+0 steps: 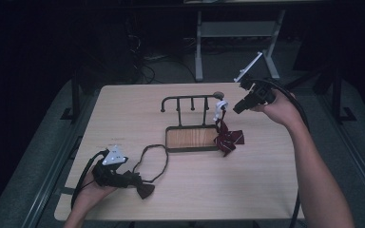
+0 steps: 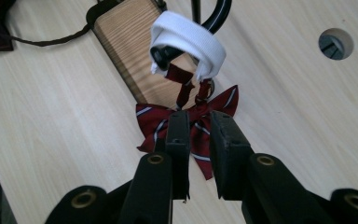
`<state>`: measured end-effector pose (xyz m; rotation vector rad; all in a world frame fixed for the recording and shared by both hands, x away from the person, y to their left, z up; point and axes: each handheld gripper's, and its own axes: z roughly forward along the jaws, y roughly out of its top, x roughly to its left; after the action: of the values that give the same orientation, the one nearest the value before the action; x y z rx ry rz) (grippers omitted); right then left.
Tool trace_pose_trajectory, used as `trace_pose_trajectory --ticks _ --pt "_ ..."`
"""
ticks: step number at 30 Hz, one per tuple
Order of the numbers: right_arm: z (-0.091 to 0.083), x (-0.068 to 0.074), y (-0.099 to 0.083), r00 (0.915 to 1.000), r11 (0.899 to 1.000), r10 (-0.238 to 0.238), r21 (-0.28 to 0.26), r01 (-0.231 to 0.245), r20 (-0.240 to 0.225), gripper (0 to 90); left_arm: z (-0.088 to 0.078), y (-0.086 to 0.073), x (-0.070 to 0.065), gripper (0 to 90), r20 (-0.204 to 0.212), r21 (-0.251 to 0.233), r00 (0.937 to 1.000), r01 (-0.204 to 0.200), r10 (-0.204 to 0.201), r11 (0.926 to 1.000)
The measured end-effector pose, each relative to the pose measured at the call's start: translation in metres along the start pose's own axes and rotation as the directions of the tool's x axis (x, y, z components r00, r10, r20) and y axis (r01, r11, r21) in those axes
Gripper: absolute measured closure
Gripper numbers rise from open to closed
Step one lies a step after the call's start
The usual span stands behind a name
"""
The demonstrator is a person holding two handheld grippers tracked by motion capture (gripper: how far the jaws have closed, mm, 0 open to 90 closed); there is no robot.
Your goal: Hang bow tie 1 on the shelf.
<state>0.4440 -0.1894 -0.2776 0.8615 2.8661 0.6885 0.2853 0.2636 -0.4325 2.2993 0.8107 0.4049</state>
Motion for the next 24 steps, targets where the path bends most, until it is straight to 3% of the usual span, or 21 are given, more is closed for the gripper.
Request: trace_pose_trajectory --ticks 24 --pt "0.011 0.008 -0.031 0.9981 1.000 -0.003 -0.029 0.001 -0.061 65.4 0.002 -0.001 0.001 27.6 0.003 0.010 1.0000 -0.003 0.003 0.9999"
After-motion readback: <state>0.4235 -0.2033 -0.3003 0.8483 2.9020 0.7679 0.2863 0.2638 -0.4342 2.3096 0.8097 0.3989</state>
